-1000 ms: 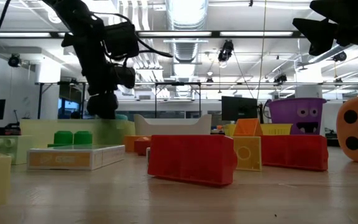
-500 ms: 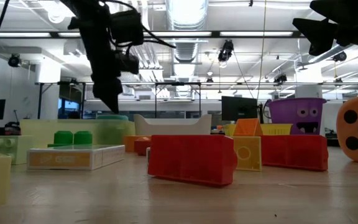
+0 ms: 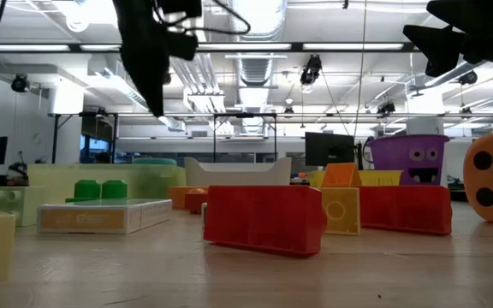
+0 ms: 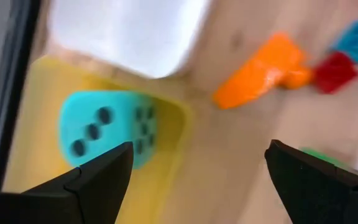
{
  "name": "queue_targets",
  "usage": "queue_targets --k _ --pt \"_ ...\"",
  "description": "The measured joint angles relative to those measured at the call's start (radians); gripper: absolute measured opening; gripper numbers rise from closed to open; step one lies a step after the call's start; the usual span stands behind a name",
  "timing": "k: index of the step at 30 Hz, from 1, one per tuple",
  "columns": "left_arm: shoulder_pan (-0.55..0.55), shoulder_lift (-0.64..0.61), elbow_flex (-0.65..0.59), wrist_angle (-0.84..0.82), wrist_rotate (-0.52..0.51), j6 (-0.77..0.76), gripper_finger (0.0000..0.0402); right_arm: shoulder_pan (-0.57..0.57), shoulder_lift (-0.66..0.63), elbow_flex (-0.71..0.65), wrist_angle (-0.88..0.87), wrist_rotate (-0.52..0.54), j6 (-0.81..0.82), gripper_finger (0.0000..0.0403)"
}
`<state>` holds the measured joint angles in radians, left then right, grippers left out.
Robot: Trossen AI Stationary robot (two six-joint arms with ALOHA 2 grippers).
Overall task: Pick & Place Toys
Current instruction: Put the yellow playing cards box into the white bin
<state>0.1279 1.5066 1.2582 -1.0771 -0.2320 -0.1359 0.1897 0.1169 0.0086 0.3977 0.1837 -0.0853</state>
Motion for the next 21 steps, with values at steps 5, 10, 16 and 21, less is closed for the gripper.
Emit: queue_targets --k 5,10,16,21 --pt "-0.138 0.0 0.035 -0.008 0.035 -0.044 0.0359 0.0 0.0 0.0 0.0 0.0 0.003 0.028" --pt "-0.255 0.0 0.027 -0.02 0.1 -0.135 0.0359 0.0 0.0 0.0 0.0 0.0 0.004 0.028" --pt "-0.358 0.002 0.011 0.052 0.128 -0.304 0.0359 0.0 0.0 0.0 0.0 0.0 0.003 0.028" --pt "-0.414 0.049 0.019 0.106 0.142 -0.732 0.0359 0.0 0.0 0.0 0.0 0.0 0.0 0.028"
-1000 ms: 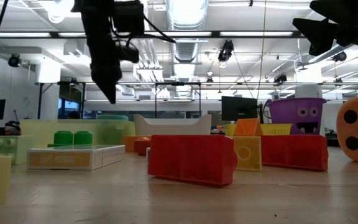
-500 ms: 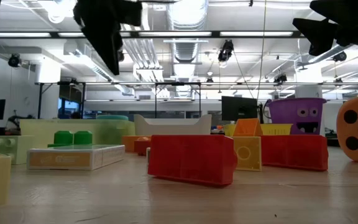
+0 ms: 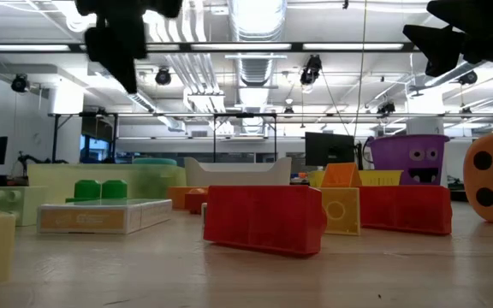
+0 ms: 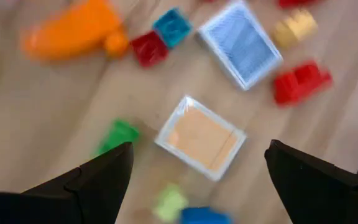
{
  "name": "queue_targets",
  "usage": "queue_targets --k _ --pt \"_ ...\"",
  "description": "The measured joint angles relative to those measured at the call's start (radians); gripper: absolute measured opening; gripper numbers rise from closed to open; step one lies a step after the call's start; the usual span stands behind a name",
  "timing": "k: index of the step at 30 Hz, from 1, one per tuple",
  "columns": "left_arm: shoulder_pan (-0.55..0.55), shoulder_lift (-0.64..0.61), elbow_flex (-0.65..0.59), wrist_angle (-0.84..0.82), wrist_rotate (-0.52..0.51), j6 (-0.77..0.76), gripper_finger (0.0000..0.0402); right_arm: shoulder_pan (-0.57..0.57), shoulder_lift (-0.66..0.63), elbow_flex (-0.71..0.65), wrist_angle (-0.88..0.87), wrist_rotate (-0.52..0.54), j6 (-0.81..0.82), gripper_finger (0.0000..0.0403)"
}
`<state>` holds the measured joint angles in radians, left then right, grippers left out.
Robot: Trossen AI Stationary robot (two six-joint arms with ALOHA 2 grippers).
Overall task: Pick & Place Toys
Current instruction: Put the yellow playing cards box into the white bin
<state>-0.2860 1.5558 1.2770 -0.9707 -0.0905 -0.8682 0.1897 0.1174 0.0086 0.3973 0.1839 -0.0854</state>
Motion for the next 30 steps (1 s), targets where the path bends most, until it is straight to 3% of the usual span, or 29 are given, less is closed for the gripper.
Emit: queue_targets --k 2,7,13,18,30 --pt "-0.017 0.03 -0.001 0.014 0.025 -0.178 0.0359 -0.001 0.001 0.0 0.0 0.001 0.004 0.028" --pt "-0.046 0.125 -0.002 0.024 0.069 -0.364 0.0359 0.0 0.002 0.0 -0.002 0.001 0.002 0.028" --pt "-0.046 0.178 -0.002 0.042 0.056 -0.437 0.0359 0.0 0.002 0.0 -0.003 0.001 0.001 0.028" --pt "-0.056 0.203 -0.008 0.071 -0.03 -0.617 0.0359 0.0 0.002 0.0 -0.004 0.0 0.0 0.028" --pt "-0.063 0.273 -0.007 0.086 -0.007 -0.845 0.0359 0.0 0.003 0.0 -0.005 -0.001 -0.001 0.028"
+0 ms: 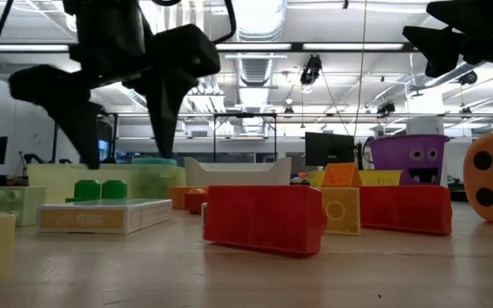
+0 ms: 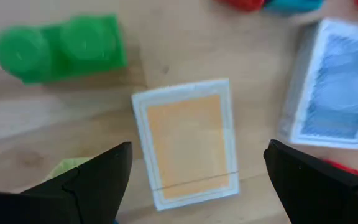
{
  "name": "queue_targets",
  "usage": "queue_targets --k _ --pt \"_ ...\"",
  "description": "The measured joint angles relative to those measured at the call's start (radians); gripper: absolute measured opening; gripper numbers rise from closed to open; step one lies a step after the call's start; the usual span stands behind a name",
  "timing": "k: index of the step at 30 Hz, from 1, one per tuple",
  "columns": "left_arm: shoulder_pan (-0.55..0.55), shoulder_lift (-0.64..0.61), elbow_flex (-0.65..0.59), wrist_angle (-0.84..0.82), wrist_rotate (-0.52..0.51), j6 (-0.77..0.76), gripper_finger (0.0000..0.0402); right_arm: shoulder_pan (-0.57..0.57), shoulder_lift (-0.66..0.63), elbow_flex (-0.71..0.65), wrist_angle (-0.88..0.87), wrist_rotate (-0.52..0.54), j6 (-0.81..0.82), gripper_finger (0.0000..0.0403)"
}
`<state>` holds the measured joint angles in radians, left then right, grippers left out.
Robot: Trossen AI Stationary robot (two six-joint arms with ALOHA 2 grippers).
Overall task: Pick & Place Toys
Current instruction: Put the yellow playing cards box into the white bin
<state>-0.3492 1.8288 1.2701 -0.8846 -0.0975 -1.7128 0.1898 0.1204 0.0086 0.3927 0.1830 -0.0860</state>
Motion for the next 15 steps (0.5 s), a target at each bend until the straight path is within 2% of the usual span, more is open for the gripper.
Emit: queue_targets --k 7,15 --pt "0.002 0.047 0.0 0.034 0.034 -0.036 0.0359 0.0 0.0 0.0 0.0 0.0 0.0 0.028" --pt "0.002 0.095 0.0 0.044 0.054 0.007 0.0359 0.0 0.001 0.0 0.0 0.001 0.003 0.028"
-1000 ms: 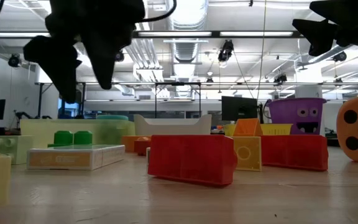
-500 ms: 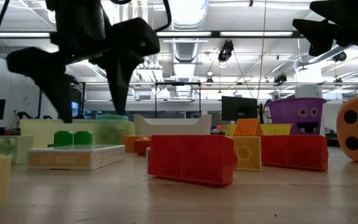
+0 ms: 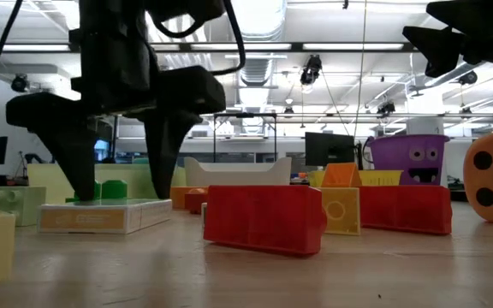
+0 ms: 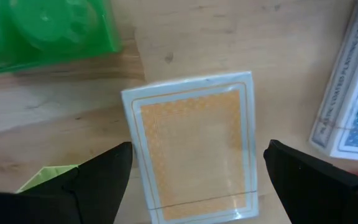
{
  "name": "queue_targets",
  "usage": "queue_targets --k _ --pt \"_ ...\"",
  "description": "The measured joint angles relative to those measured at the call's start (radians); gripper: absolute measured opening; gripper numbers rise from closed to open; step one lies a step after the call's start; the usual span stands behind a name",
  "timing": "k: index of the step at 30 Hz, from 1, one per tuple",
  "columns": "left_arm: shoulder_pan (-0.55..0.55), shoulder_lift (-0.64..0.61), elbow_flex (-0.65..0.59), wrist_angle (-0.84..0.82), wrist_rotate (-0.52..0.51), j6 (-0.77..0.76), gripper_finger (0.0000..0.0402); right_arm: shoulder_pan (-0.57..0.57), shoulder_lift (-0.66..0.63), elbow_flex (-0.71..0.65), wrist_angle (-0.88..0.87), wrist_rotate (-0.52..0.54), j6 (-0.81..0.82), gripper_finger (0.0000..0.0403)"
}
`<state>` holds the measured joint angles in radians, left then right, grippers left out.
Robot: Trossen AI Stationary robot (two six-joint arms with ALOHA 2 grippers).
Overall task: Pick & Place Toys
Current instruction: Put the yellow playing cards box into the white bin
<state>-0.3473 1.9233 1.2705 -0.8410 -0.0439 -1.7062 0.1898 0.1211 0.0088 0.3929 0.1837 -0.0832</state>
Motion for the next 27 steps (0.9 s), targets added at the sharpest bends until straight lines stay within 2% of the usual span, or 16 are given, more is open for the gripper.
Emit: queue_targets --k 12,19,27 --pt "0.0 0.006 -0.001 0.011 -0.032 -0.003 0.0359 0.0 0.0 0.0 0.0 0.0 -0.001 0.028" --pt "0.0 0.062 0.0 0.012 0.015 0.012 0.0359 0.0 0.0 0.0 0.0 0.001 0.001 0.028" --pt "-0.003 0.071 0.001 0.012 0.011 0.048 0.0359 0.0 0.0 0.0 0.0 0.001 0.001 0.028"
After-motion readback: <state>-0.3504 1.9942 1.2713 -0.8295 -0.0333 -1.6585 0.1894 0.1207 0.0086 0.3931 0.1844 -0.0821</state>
